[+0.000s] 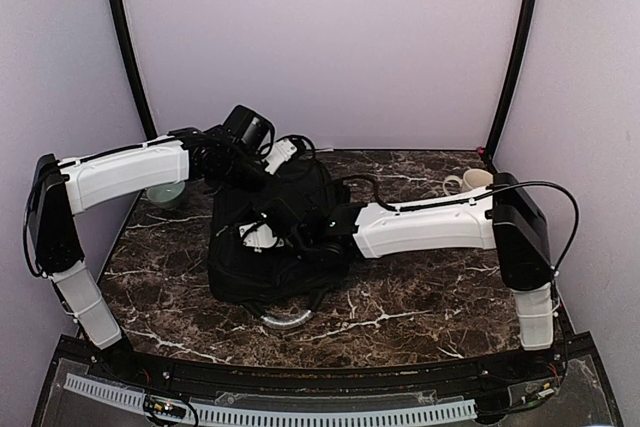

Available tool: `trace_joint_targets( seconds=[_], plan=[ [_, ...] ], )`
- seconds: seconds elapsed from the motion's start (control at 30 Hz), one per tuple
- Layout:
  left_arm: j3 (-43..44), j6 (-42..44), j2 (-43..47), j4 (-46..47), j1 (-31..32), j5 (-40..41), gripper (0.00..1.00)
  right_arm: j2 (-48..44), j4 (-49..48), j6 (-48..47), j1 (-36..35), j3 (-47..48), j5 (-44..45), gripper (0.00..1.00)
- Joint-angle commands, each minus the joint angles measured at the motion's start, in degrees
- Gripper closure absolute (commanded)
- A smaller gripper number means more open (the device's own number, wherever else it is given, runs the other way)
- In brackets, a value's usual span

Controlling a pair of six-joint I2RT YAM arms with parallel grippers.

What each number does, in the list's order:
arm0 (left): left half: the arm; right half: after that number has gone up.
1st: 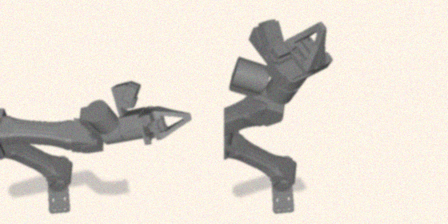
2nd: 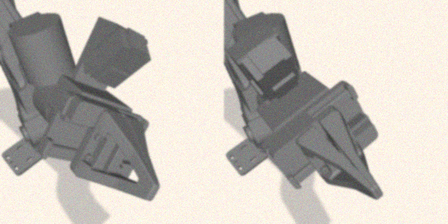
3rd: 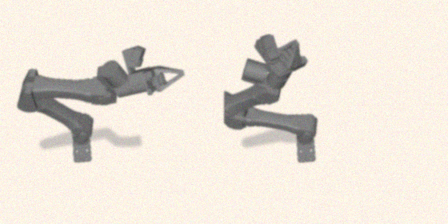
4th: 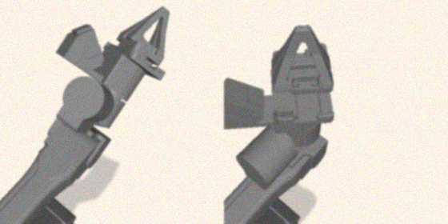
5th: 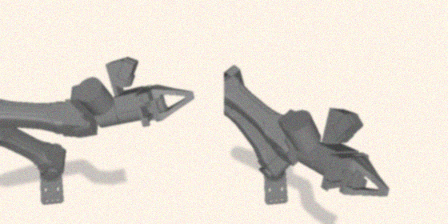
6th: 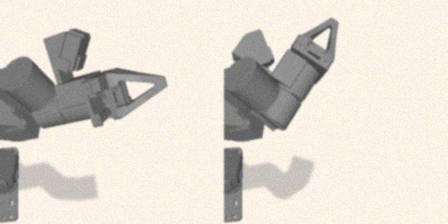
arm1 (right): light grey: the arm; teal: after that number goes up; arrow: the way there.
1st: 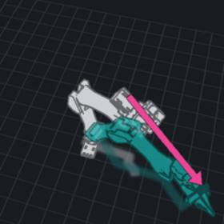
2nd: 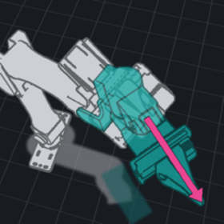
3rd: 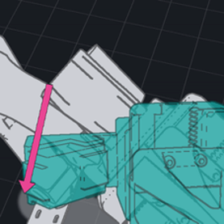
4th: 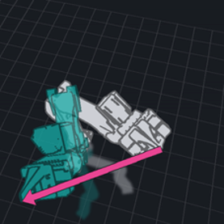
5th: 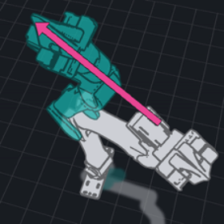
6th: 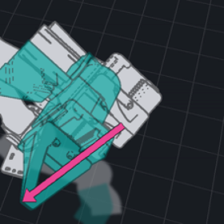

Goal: Pack the student bag
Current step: Place the glue stick in the lower front pocket of the bag, then adjust the glue stick in the lower front pocket of the bag.

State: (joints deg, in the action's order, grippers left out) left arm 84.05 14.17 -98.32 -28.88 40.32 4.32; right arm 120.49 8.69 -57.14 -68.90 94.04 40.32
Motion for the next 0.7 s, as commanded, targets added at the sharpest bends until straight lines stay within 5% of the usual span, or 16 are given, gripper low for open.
trace_joint_targets(
  seconds=[0.0,0.33,0.67],
  plan=[
    [0.3,-2.4,5.8,5.6,-1.1,-3.2,1.00,-7.9,5.4,9.5,-0.3,-0.1,-5.7,0.51],
    [-0.7,-3.0,5.4,6.2,-2.3,-4.3,1.00,-14.0,23.4,17.7,-0.6,-0.7,-24.2,0.52],
    [-1.1,-2.9,5.0,6.1,-2.5,-4.7,1.00,-11.3,33.5,17.2,-1.6,0.8,-36.7,0.38]
  ],
)
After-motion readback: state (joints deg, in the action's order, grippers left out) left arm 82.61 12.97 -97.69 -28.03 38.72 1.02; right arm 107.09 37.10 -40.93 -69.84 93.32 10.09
